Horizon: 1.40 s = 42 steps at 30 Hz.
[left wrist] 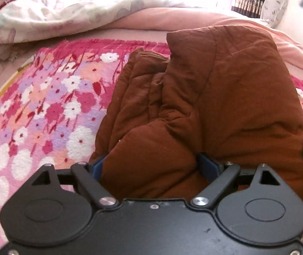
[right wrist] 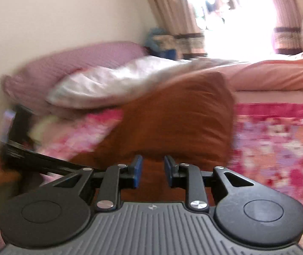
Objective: Fold large clothes
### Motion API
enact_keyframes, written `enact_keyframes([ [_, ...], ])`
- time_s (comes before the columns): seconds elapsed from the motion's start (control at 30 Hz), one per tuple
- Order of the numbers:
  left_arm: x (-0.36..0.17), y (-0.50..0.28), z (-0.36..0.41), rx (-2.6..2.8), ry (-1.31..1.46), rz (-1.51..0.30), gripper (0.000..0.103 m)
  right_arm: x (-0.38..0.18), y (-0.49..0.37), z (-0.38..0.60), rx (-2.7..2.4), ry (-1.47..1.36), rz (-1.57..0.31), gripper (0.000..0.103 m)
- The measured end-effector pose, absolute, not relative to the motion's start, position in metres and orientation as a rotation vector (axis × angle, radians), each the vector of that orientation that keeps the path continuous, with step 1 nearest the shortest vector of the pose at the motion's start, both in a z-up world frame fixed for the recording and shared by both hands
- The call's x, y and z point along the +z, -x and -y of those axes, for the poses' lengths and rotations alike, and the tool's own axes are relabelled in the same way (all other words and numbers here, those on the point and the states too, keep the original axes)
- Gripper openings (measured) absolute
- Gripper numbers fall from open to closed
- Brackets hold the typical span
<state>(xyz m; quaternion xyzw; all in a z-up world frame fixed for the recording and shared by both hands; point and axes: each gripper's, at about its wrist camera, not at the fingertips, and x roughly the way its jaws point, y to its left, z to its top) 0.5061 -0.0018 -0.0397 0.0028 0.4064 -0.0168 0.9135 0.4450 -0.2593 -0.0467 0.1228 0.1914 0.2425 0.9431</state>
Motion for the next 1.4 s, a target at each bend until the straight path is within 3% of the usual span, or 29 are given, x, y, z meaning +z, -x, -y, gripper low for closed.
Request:
enact_keyframes([
  [0.1,-0.046,-0.506,0.004,-0.020,-0.056,-0.823,0.093,-0.057,-0.467,0.235,0.455,-0.170,-0.481,0.028],
  [0.13,-0.051,-0.507,0.000,-0.019,-0.048,-0.822,0.094,-0.067,-0.474,0.232,0.412,-0.144,-0.497,0.012],
  [0.17,-0.056,-0.507,-0.004,-0.020,-0.029,-0.824,0.097,-0.077,-0.480,0.233,0.388,-0.131,-0.502,0.003],
  [0.2,-0.057,-0.508,-0.006,-0.021,-0.015,-0.825,0.098,-0.083,-0.485,0.236,0.397,-0.153,-0.510,0.000],
  [0.33,-0.035,-0.509,-0.009,-0.044,0.036,-0.850,0.096,-0.068,-0.490,0.256,0.463,-0.261,-0.551,0.000],
  [0.5,0.017,-0.514,-0.017,-0.084,0.069,-0.787,0.092,-0.037,-0.484,0.283,0.457,-0.312,-0.458,0.009],
  [0.7,0.044,-0.557,0.009,-0.087,0.003,-0.779,0.092,-0.023,-0.522,0.327,0.325,-0.373,-0.424,0.009],
  [0.93,0.016,-0.612,0.064,-0.104,-0.082,-0.823,0.092,-0.051,-0.583,0.335,0.282,-0.423,-0.509,0.010],
  [1.17,-0.028,-0.637,0.043,-0.056,-0.113,-0.864,0.096,-0.072,-0.618,0.281,0.339,-0.207,-0.607,0.006],
  [1.4,-0.059,-0.626,0.033,-0.053,-0.090,-0.786,0.098,-0.085,-0.631,0.274,0.327,-0.215,-0.650,0.005],
])
